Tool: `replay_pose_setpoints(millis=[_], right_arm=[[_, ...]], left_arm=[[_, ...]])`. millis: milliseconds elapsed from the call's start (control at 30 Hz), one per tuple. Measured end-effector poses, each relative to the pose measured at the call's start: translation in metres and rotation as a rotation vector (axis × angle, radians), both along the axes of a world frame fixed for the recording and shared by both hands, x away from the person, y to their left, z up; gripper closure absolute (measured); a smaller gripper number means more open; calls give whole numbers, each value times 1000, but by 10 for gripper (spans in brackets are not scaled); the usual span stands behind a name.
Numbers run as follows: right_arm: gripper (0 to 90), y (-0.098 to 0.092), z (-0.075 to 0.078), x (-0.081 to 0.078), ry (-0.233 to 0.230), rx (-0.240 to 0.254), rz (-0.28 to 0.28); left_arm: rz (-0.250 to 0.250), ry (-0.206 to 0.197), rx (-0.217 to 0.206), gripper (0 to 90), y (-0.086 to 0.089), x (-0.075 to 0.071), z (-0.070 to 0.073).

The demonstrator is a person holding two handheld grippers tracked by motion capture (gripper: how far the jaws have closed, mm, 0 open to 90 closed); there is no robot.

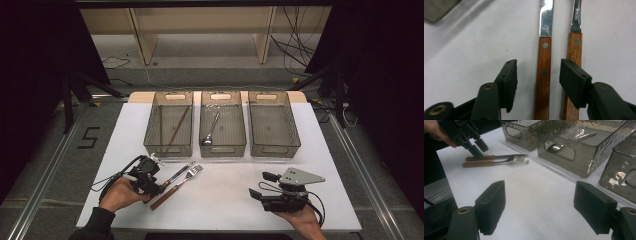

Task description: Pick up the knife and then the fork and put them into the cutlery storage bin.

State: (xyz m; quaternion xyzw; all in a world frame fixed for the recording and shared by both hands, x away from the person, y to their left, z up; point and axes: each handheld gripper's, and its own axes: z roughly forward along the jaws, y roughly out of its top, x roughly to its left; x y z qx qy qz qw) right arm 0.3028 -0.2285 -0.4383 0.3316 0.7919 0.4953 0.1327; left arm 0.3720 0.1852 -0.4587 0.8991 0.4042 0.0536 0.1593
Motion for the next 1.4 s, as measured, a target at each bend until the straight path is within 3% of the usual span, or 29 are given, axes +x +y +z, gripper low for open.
replay_pose_setpoints(millis=[267,600,733,1100,1400], right_arm=[[263,0,0,0,-2,1,0],[264,1,0,-1,-1,-4,-1],[264,1,0,-1,0,-7,-1],[264,0,0,-1,-1,-2,-4],[264,0,0,-1,-2,-1,-4]], left_arm=[[-18,43,49,620,-2,-1,-3],[-27,50,89,738,-9,-2,-4],[-18,61,93,744,-11,-1,-4],[-23,57,37,759,-4,1,-3],[-22,26,-22,760,6,0,14]])
